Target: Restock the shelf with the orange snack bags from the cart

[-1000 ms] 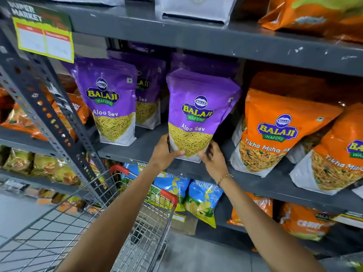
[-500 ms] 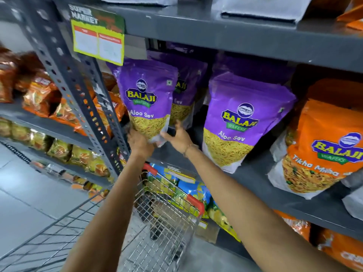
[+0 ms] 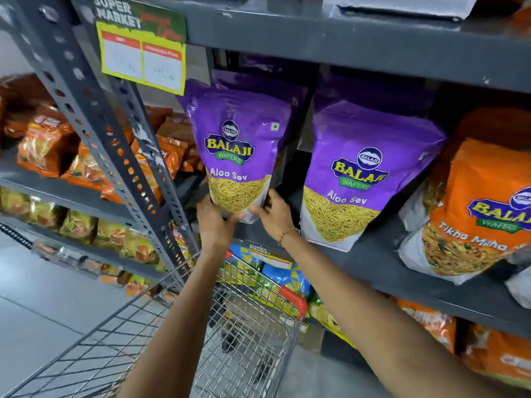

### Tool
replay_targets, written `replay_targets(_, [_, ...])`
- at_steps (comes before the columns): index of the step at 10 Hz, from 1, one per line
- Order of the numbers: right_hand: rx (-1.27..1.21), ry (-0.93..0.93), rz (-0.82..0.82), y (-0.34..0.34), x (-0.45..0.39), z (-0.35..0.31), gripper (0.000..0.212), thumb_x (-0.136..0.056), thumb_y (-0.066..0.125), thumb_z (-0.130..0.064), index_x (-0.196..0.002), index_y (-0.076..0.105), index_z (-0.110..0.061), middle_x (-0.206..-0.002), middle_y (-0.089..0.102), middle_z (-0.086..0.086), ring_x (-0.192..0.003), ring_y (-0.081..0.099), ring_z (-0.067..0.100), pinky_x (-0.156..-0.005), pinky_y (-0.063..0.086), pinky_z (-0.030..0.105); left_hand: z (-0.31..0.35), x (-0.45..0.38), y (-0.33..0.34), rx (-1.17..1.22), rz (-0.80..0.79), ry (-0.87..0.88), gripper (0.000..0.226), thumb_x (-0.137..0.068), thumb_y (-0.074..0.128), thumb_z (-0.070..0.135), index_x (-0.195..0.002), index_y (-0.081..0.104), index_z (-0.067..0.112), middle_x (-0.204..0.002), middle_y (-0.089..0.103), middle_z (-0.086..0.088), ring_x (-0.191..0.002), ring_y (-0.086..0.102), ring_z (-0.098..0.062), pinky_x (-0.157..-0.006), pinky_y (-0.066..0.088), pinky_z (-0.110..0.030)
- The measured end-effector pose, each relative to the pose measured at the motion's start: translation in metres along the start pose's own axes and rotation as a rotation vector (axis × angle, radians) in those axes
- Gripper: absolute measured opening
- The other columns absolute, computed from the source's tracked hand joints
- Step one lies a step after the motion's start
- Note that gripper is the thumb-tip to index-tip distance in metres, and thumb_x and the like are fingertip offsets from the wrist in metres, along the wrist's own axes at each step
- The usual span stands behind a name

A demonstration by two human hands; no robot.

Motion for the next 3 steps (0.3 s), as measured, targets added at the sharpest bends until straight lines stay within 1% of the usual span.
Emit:
replay_targets(1, [0.025,0.005,0.017,-0.002,0.003,0.002,0.032,-0.075,0.067,-0.029,-0.086,0.045,-0.008,-0.085,0.059,0.028,-0.078,0.057,0.031,-0.077,0.051,0.057,0.012,0.007,-0.003,-0.020,0.005,-0.010,0.074,-0.058,0.082,0.039,-0.112,0.050,0.001,-0.106,0.061,-0.020,-0.102,0.057,-0.037,-0.084,0.051,-0.053])
replay_targets(2, [0.036,0.015,0.003,-0.005,0.005,0.002,0.028,-0.078,0.067,-0.024,-0.089,0.046,-0.010,-0.087,0.059,0.025,-0.081,0.056,0.028,-0.081,0.051,0.055,0.025,0.014,-0.007,-0.038,0.004,0.001,0.072,-0.061,0.083,0.030,-0.113,0.049,-0.006,-0.108,0.057,-0.025,-0.105,0.052,-0.040,-0.089,0.047,-0.055])
replay_targets(3, [0.029,-0.006,-0.078,-0.003,0.007,-0.013,0.026,-0.082,0.065,-0.021,-0.099,0.048,-0.010,-0.098,0.061,0.016,-0.094,0.057,0.024,-0.087,0.047,0.045,0.034,0.020,-0.010,-0.039,0.007,-0.028,0.076,-0.064,0.082,0.025,-0.121,0.044,-0.008,-0.116,0.051,-0.027,-0.113,0.044,-0.041,-0.097,0.040,-0.054])
Point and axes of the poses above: each hand's wrist, its own x-axis away from the middle knuckle, its own y-axis out of the palm, z = x × y, the point moved 9 cm from there along -x, towards the middle knuckle
